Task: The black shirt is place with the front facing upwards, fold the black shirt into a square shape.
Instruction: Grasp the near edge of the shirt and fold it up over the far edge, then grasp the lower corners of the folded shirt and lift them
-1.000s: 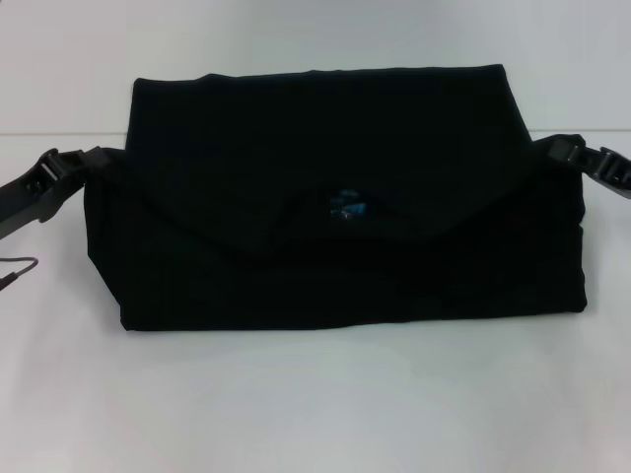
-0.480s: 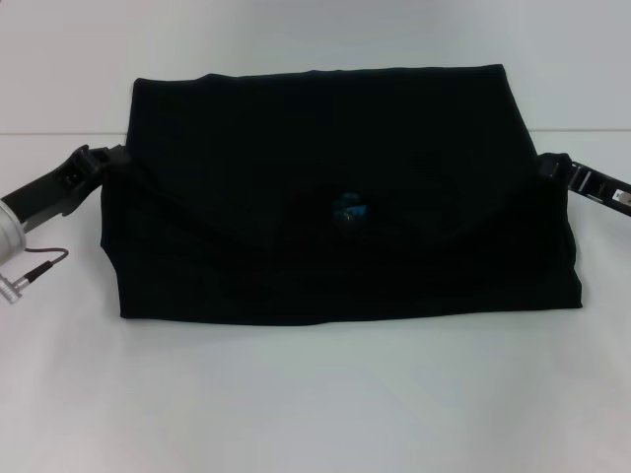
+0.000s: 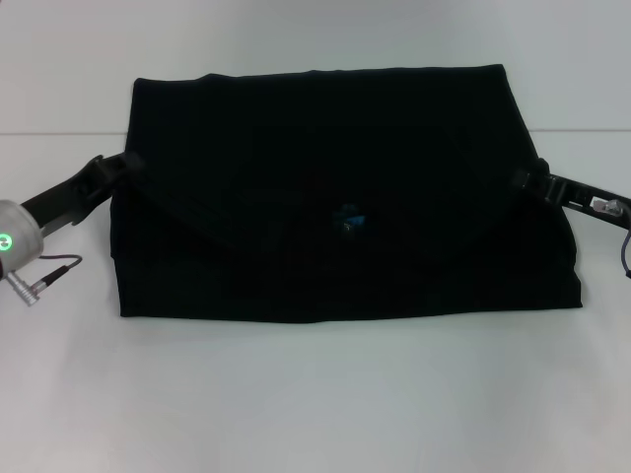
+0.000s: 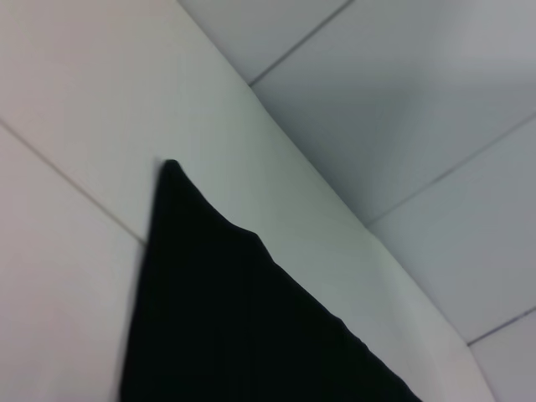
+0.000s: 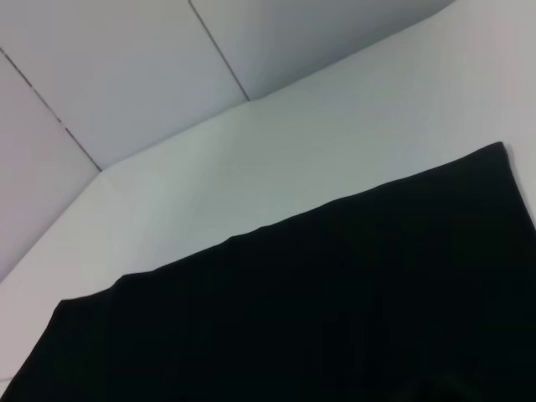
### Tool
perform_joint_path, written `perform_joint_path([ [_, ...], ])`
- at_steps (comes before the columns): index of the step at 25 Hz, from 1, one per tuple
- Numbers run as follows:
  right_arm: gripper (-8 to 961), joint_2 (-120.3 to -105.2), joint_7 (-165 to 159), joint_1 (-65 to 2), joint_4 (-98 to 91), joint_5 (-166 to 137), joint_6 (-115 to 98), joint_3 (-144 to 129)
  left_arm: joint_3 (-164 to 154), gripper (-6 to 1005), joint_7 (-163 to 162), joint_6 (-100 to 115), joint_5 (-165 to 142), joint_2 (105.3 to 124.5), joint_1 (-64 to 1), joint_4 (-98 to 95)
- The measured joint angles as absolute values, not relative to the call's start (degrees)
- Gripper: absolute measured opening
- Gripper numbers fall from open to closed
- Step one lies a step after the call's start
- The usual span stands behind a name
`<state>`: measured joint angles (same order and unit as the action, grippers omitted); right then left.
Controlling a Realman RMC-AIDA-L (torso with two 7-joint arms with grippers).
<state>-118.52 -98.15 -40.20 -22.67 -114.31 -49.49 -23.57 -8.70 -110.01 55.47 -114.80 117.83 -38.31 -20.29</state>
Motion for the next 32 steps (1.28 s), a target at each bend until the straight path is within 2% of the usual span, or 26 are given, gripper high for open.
perform_joint_path([
  [1, 229, -118.47, -98.16, -39.96, -22.67, -114.24, -49.53, -23.56, -8.62, 130, -110.11, 55.62, -114.62, 117.76, -38.08, -20.27],
  [5, 237, -117.82, -98.21, -38.46, -23.15, -114.04, -50.88, -23.11, -8.98, 284, -111.35, 56.91, -114.44, 116.87, -36.75, -20.18],
  [9, 504, -116.32, -98.25, -36.44, -23.77, -113.62, -55.90, -22.96, -9.49, 446, -114.32, 60.88, -115.02, 114.93, -34.39, -20.13],
  [13, 734, -114.28, -96.74, -33.90, -24.26, -112.92, -63.22, -23.14, -13.73, 597, -117.67, 67.77, -115.11, 111.76, -31.41, -20.26],
  [15, 788, -113.44, -94.94, -32.64, -24.88, -113.20, -67.77, -23.49, -16.75, 644, -119.95, 70.92, -115.63, 110.58, -30.41, -21.13],
  [18, 870, -112.87, -91.27, -30.84, -25.91, -113.75, -73.94, -23.83, -19.83, 713, -123.75, 74.50, -118.19, 109.90, -29.52, -24.04],
  [24, 868, -113.66, -78.27, -28.05, -26.48, -113.91, -83.25, -28.80, -21.19, 721, -126.84, 78.64, -125.90, 109.32, -30.82, -26.15],
  [32, 862, -117.13, -67.97, -26.74, -26.49, -115.97, -85.23, -35.76, -23.83, 720, -128.48, 74.69, -130.45, 109.55, -33.06, -26.32],
])
